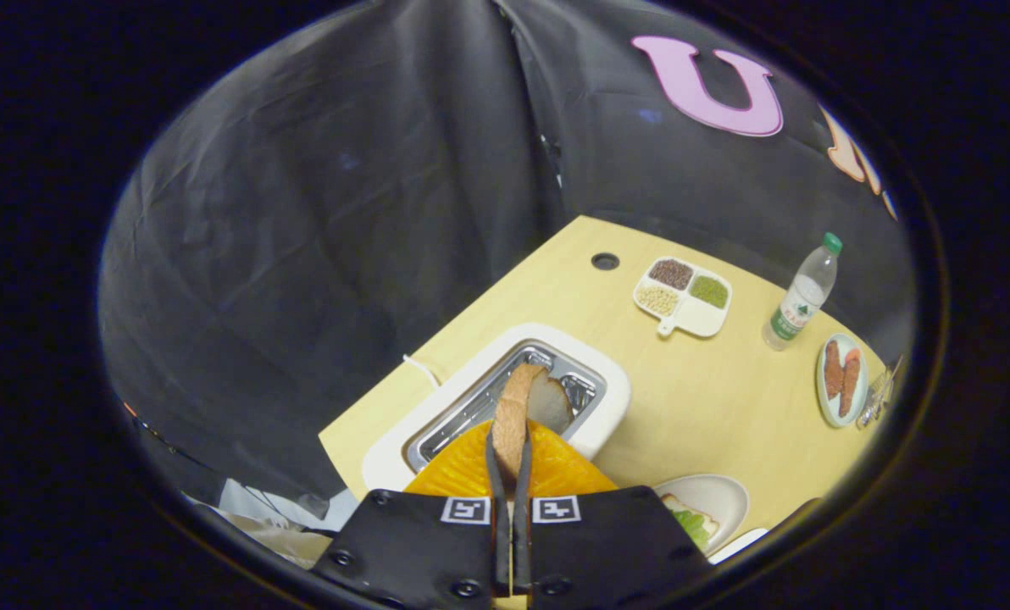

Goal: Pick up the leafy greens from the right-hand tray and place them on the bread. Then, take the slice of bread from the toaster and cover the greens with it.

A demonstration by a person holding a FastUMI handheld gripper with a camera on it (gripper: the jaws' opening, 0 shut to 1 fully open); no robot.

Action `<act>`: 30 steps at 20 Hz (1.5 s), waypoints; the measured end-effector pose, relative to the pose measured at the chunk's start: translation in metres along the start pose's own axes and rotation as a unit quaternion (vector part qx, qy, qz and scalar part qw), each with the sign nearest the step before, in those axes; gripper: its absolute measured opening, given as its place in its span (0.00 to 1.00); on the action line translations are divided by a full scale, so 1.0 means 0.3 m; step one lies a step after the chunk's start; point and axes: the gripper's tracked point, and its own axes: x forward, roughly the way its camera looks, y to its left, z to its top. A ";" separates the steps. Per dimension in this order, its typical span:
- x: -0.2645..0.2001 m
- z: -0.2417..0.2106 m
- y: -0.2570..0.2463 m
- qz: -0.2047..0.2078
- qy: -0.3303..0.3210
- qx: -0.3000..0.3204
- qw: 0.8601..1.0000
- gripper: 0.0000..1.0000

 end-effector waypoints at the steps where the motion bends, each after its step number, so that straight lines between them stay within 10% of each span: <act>1: -0.015 0.016 -0.004 0.000 -0.010 0.002 1.000 0.08; 30: -0.357 -0.120 -0.366 -0.042 -0.090 0.133 0.986 0.04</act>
